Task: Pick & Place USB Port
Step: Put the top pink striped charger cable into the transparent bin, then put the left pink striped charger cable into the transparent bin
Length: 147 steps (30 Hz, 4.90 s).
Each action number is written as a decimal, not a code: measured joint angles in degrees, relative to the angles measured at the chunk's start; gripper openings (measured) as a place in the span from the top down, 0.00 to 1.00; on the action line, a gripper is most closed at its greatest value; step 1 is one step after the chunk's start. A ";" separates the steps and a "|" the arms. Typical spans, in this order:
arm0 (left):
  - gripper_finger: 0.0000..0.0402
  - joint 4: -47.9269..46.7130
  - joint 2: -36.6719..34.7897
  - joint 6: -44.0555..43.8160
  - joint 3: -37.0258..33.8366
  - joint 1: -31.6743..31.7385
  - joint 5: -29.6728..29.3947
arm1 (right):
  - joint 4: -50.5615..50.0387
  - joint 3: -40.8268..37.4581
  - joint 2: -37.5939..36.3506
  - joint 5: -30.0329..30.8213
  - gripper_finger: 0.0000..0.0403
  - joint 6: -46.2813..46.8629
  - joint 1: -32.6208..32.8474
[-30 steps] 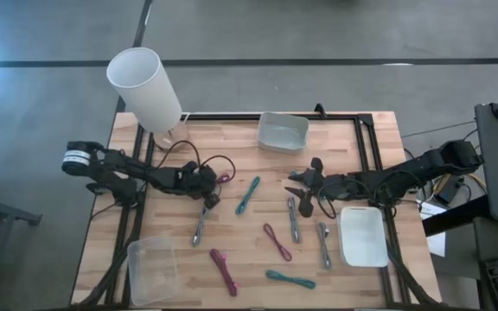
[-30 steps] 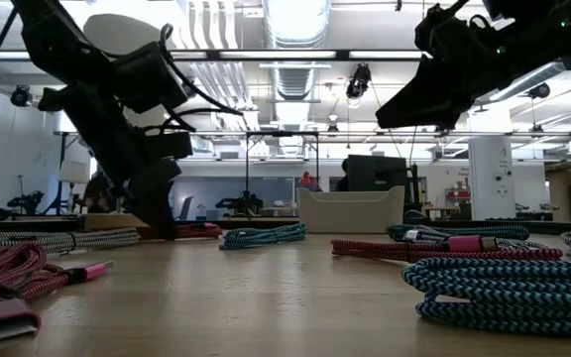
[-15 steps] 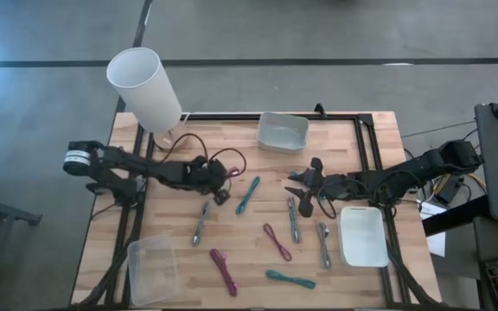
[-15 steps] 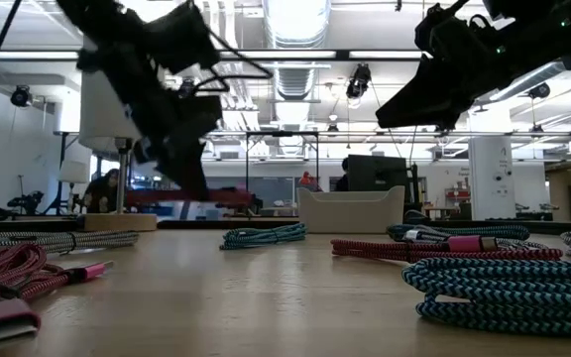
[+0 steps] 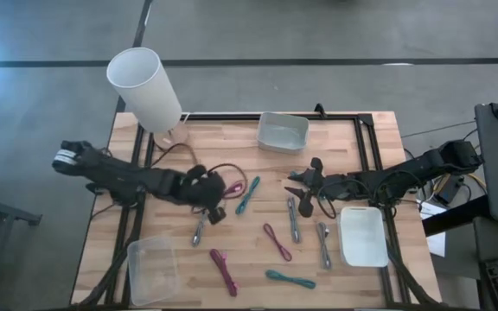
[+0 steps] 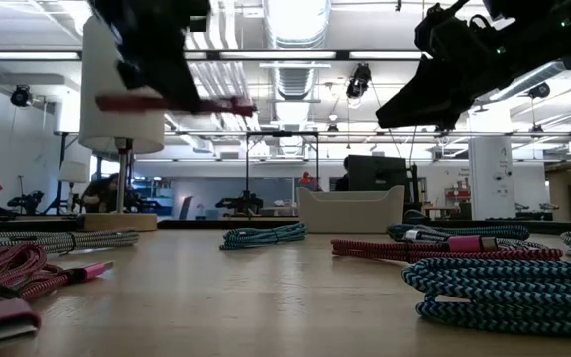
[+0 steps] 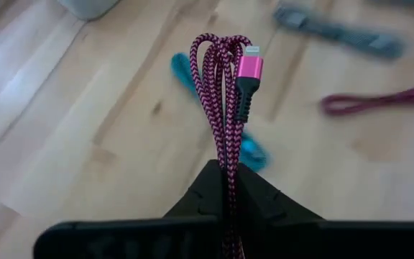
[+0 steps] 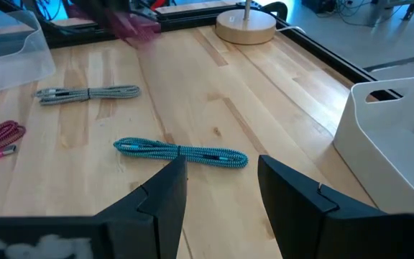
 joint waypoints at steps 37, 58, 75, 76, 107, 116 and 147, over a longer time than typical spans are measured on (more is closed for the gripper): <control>0.95 -24.02 -1.44 -82.43 -1.80 -36.83 29.65 | -0.11 0.00 0.00 0.03 0.58 1.51 0.01; 0.75 -13.15 5.20 -87.64 -12.29 -36.71 27.71 | 0.26 0.00 0.00 0.25 0.58 1.51 -0.01; 0.74 -18.45 -1.21 -83.97 -2.96 -36.46 15.36 | 0.37 0.00 0.00 0.25 0.58 1.48 -0.01; 0.74 -20.12 -1.29 -83.61 -1.58 -36.48 14.37 | 0.37 0.00 0.00 0.25 0.58 1.48 -0.01; 0.70 8.27 7.45 10.15 1.86 -23.04 3.72 | 0.26 0.02 -0.02 0.09 0.58 1.48 0.03; 0.57 16.63 17.47 25.48 0.85 -20.22 12.77 | 0.25 0.02 -0.02 -0.03 0.58 1.51 0.03; 0.96 16.51 26.21 21.45 0.98 -19.48 20.68 | -0.17 0.02 -0.02 -0.51 0.58 8.81 0.16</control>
